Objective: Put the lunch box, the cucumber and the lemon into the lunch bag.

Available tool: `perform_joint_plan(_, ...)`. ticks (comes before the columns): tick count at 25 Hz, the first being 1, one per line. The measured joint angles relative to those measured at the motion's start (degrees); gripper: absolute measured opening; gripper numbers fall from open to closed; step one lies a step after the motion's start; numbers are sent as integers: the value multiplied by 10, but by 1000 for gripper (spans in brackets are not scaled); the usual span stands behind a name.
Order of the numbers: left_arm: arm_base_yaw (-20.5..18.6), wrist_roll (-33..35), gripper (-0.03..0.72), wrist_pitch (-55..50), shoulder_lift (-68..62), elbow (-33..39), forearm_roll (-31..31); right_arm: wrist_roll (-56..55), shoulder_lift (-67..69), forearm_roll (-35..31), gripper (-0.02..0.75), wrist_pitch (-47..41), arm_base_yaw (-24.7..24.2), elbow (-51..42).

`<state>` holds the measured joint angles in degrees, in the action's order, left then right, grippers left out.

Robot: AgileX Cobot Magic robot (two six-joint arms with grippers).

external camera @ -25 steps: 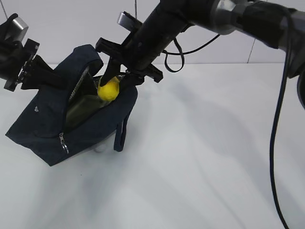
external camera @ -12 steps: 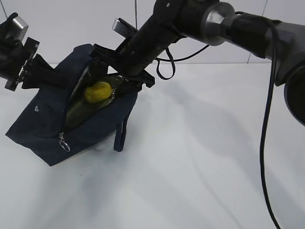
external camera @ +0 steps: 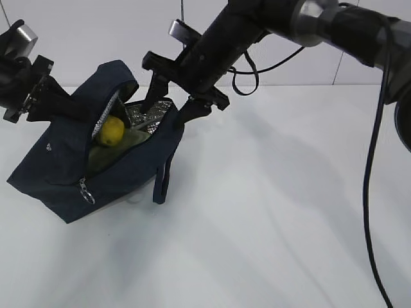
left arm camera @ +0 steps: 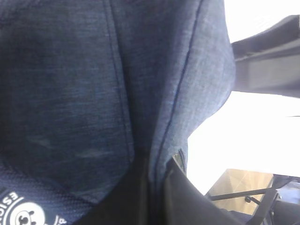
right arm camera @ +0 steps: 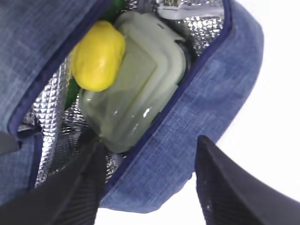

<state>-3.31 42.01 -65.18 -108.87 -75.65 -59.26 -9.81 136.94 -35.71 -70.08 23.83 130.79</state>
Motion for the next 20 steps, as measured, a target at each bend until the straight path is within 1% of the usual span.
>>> perform_joint_plan(3,0,0,0,2,0,0,1,-9,-7,16,482,-1,1,14)
perform_joint_plan(5,0,0,0,2,0,0,1,-20,-15,44,470,-3,8,15)
perform_joint_plan(8,0,0,0,2,0,0,1,-33,-26,88,466,-4,21,15)
perform_joint_plan(13,0,0,0,2,0,0,1,-36,-29,106,462,-5,29,15)
perform_joint_plan(17,0,0,0,2,0,0,1,-49,-29,146,461,-7,30,10)
perform_joint_plan(20,0,0,0,2,0,0,1,-54,-30,156,461,-7,30,3)
